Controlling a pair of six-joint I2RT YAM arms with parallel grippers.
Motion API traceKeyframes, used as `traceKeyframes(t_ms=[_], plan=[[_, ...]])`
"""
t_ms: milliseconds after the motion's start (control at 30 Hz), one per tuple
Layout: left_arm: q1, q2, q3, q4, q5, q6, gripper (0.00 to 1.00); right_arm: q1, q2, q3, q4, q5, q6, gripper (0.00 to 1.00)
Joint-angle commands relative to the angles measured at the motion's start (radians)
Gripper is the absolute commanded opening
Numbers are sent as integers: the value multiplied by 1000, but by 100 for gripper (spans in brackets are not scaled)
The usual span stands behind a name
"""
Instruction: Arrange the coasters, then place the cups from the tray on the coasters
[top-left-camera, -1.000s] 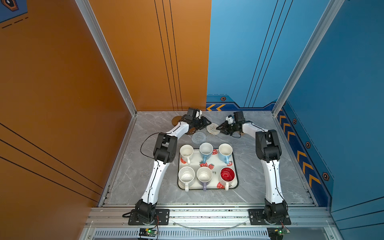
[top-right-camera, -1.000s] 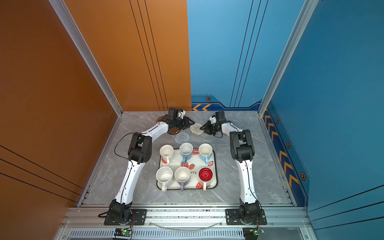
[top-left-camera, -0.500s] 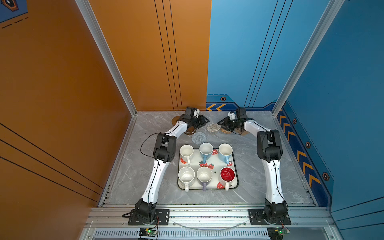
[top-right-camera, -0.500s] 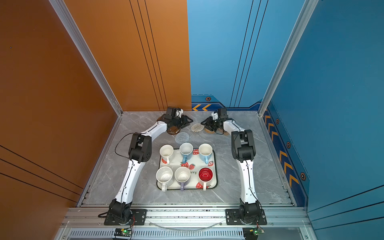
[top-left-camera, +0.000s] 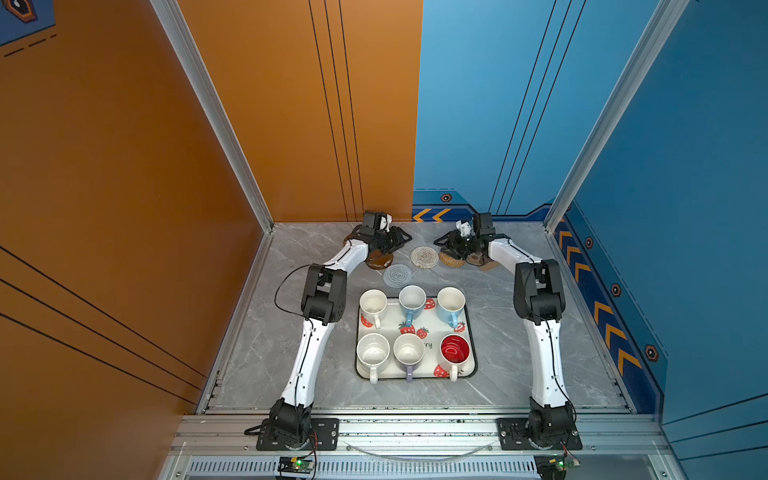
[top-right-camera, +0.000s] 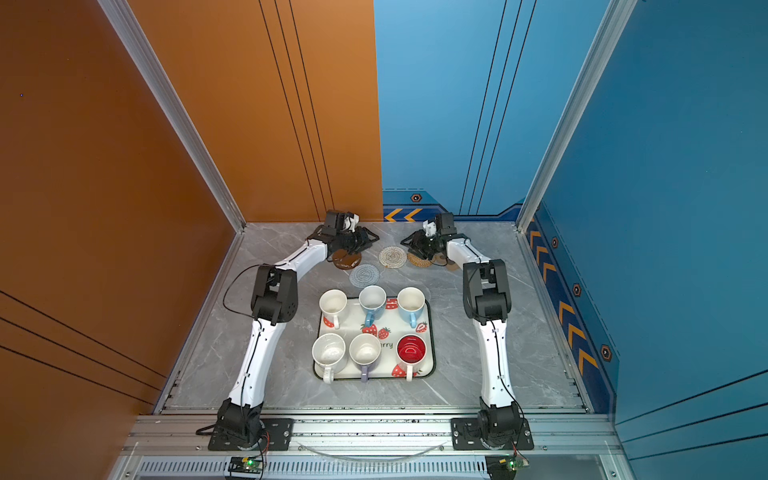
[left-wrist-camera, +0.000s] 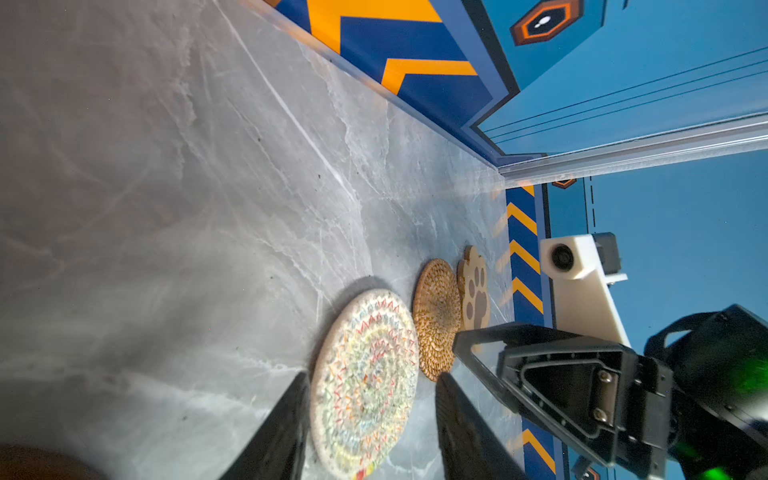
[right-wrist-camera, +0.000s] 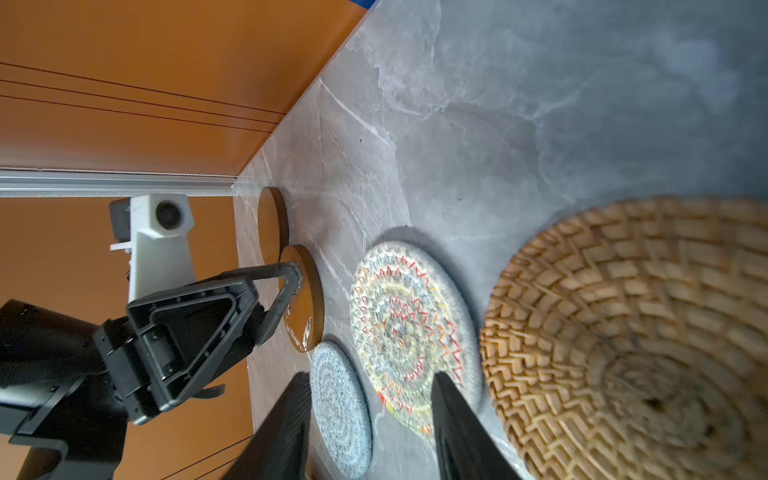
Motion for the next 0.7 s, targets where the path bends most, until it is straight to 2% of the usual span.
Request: traceKeyframes(t_ms=[0,133,200,267,467,667], plan=[[-6,-117,-33,-95,-22,87,49,7,-51,33,-49,-2,-30,42],[-18,-194,-67,-279,-99,229,45,16,-79,35,-134,32,-95,21],[-30,-224,-73,-388,-169,307,43,21,-91,43,-189,60,-134,7],[-45,-247,-82,-484,-261,374,38,28,-100,50,-245,86,-174,0],[-81,-257,-92,-663,-408,503,22,51,-148,24,-356,167,-260,0],[-98,-206,-80,-714,-426,531,3,66,-185,-35,-356,184,-269,0]])
